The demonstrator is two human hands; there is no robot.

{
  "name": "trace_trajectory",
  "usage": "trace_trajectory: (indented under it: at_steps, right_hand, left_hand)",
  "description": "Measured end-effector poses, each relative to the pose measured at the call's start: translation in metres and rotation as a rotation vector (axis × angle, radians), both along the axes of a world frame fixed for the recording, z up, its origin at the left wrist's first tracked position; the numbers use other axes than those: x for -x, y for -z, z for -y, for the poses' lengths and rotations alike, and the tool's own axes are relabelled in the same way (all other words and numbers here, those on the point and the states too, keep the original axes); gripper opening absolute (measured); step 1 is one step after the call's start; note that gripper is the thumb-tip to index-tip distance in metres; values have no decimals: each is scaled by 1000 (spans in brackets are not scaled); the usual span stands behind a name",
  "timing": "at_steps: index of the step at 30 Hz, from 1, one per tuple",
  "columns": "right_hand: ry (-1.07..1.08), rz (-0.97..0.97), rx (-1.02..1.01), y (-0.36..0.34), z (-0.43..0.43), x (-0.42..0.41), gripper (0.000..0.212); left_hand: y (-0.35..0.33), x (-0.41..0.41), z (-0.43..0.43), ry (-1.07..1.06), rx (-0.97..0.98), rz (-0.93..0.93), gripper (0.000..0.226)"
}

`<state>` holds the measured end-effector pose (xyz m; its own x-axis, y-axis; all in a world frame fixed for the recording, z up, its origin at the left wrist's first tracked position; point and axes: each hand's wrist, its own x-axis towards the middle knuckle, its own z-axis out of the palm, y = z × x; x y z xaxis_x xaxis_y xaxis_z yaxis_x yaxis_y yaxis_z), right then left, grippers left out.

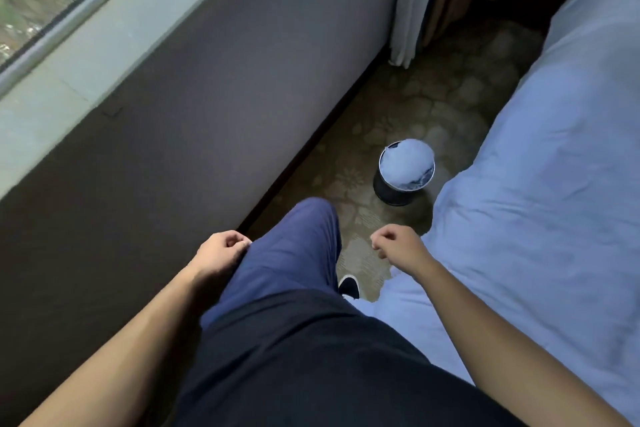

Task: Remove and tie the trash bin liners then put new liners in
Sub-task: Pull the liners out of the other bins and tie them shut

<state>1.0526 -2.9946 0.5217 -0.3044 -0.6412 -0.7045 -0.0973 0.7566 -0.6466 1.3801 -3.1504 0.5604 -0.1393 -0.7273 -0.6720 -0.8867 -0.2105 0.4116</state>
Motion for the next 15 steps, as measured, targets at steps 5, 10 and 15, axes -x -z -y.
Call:
trace_trajectory:
  at_steps: [5, 10, 15]
  right_hand:
    - [88, -46, -57, 9, 3, 70, 17]
    - [207, -25, -155, 26, 17, 146, 15]
    - [351, -30, -295, 29, 19, 220, 21]
  left_hand:
    - [34, 67, 42, 174, -146, 55, 16]
    - [58, 154, 93, 308, -225, 62, 14]
    - [60, 270, 174, 431, -217, 42, 14]
